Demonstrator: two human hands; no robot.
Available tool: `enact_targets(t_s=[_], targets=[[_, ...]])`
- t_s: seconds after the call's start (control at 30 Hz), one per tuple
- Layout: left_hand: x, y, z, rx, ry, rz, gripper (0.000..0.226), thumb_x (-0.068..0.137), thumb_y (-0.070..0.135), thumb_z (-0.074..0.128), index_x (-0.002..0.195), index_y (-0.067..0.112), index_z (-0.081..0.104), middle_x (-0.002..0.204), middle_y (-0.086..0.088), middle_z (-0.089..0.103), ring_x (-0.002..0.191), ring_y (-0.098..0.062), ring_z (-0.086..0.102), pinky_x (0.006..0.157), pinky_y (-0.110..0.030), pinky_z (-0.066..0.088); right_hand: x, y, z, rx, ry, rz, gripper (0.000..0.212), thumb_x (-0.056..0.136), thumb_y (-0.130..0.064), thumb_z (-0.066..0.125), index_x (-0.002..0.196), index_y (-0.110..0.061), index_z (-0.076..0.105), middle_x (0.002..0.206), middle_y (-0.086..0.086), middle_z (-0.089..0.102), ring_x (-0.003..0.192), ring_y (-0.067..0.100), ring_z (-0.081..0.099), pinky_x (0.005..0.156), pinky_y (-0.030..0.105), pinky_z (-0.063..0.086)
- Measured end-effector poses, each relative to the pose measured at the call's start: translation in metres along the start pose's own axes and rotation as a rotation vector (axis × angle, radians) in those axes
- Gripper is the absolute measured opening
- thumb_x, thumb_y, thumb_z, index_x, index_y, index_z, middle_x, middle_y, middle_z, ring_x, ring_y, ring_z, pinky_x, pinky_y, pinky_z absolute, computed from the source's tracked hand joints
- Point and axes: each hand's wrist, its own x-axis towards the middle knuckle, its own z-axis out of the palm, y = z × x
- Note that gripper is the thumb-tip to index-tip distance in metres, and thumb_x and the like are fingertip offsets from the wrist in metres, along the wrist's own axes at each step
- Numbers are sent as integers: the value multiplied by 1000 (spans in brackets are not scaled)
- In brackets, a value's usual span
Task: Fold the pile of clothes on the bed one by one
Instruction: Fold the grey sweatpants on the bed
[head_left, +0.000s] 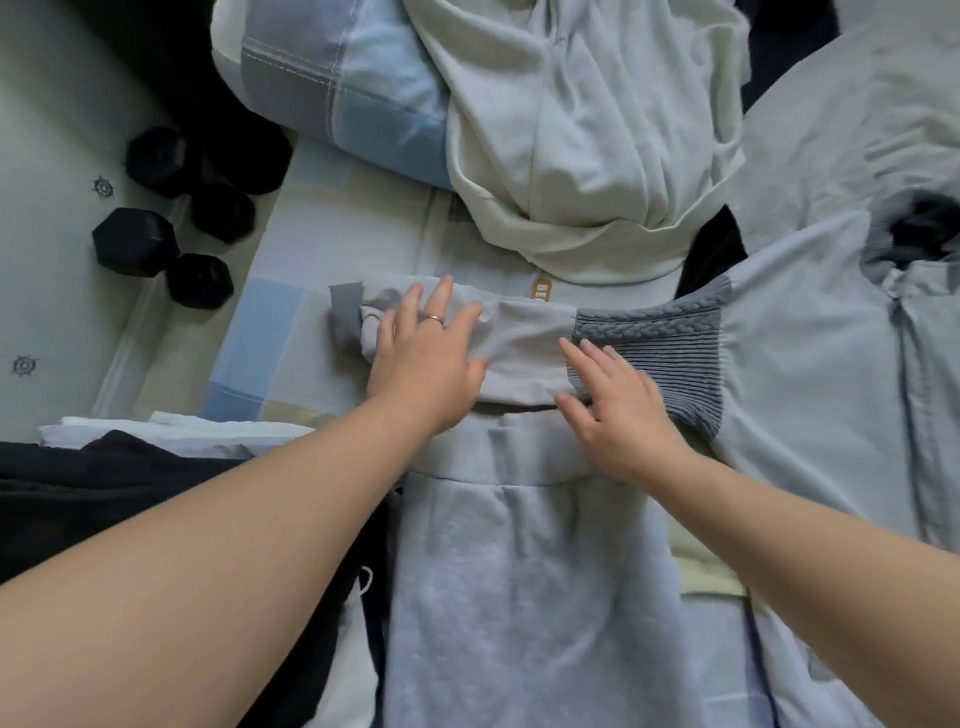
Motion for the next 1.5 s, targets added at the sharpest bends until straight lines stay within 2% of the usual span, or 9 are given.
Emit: enact_targets(t_s=[0.2, 0.57, 0.83, 0.93, 1.0, 1.07, 1.17, 1.37, 1.5], targets=[[-30, 134, 31, 94, -1, 212, 68, 98, 54, 46, 158, 39, 16, 170, 0, -2, 154, -31, -3, 121, -52, 5, -67, 136, -52, -171, 25, 85, 65, 101, -49, 44, 159, -41, 15, 168, -4, 16, 154, 21, 12, 122, 48, 12], [-48, 456, 159, 103, -70, 256, 70, 98, 54, 45, 158, 40, 12, 170, -1, -2, 154, -32, -1, 121, -51, 12, -183, 459, -140, -179, 96, 237, 67, 101, -48, 45, 160, -35, 16, 167, -1, 19, 152, 23, 18, 119, 48, 19], [-75, 675, 260, 71, -189, 341, 70, 99, 57, 42, 157, 43, 6, 170, 1, -6, 155, -31, 0, 120, -47, 14, -277, 677, -191, -113, 58, 446, 74, 100, -48, 47, 160, -37, 6, 169, -3, 8, 155, 24, 9, 121, 53, 17], [-84, 727, 279, 65, -246, 376, 72, 98, 56, 45, 157, 44, 6, 170, 2, -3, 155, -31, 3, 120, -46, 15, -301, 735, -196, 48, 84, 577, 77, 99, -45, 54, 161, -31, 11, 168, 2, 15, 153, 28, 15, 120, 52, 21], [-82, 753, 287, 40, -281, 385, 72, 98, 53, 47, 157, 44, 8, 170, 2, -1, 154, -30, 7, 121, -46, 17, -306, 761, -196, 241, 126, 621, 74, 97, -40, 60, 159, -23, 23, 155, 10, 41, 143, 30, 36, 113, 42, 32], [-77, 772, 294, 9, -333, 369, 72, 97, 50, 49, 157, 43, 10, 170, 2, 2, 153, -29, 13, 119, -46, 23, -305, 773, -190, 460, 109, 653, 62, 95, -37, 64, 150, -17, 42, 121, 7, 66, 115, 27, 60, 95, 36, 45], [-74, 784, 306, -23, -441, 301, 74, 98, 46, 52, 158, 39, 10, 169, 3, 4, 151, -27, 21, 117, -47, 31, -299, 772, -170, 687, -23, 665, 51, 91, -37, 71, 133, -13, 55, 115, 4, 61, 91, 23, 60, 76, 35, 49], [-77, 780, 313, -11, -507, 283, 77, 98, 45, 52, 160, 36, 7, 170, 1, 4, 155, -24, 10, 121, -48, 25, -288, 762, -148, 373, -97, 739, 51, 81, -29, 78, 120, -8, 54, 123, 10, 60, 108, 29, 58, 81, 31, 44], [-78, 780, 303, -17, -554, 298, 75, 98, 42, 52, 160, 33, 9, 167, 0, 15, 152, -24, 17, 120, -47, 27, -301, 758, -150, 333, -79, 802, 76, 79, -38, 82, 138, -11, 42, 139, 14, 51, 126, 36, 52, 103, 42, 45]])
